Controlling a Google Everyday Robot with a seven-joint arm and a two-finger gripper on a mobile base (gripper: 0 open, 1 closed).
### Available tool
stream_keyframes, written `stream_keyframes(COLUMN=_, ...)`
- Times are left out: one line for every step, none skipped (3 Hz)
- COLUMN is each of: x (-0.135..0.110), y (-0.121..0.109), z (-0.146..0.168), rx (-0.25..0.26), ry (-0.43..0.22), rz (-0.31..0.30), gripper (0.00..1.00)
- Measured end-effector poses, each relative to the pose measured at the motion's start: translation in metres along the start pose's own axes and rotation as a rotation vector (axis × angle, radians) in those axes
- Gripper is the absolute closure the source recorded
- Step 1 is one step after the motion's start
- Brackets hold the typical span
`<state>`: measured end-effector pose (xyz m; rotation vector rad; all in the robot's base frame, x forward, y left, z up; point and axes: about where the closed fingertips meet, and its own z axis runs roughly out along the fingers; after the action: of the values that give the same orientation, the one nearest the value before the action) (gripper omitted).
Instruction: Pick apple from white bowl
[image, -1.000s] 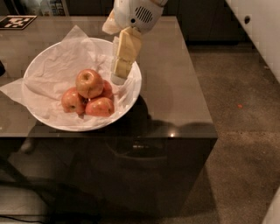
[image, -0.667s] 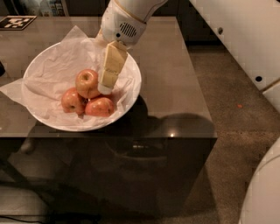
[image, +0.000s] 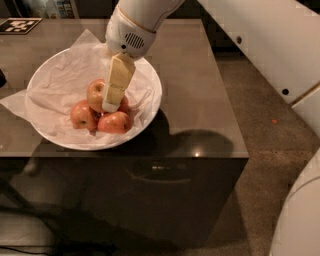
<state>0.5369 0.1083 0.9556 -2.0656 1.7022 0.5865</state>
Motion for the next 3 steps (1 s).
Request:
stream_keyframes(x=-0.001, y=-0.005, z=0.014, rx=-0.006, ry=0.01, rz=0.016, gripper=0.0)
stream_keyframes(x=0.004, y=-0.007, z=0.026, rx=-0.009, ry=0.009, rz=0.029, gripper=0.0)
stream_keyframes(x=0.012, y=-0.008, z=0.034, rx=-0.002, ry=0.003, rz=0.043, gripper=0.0)
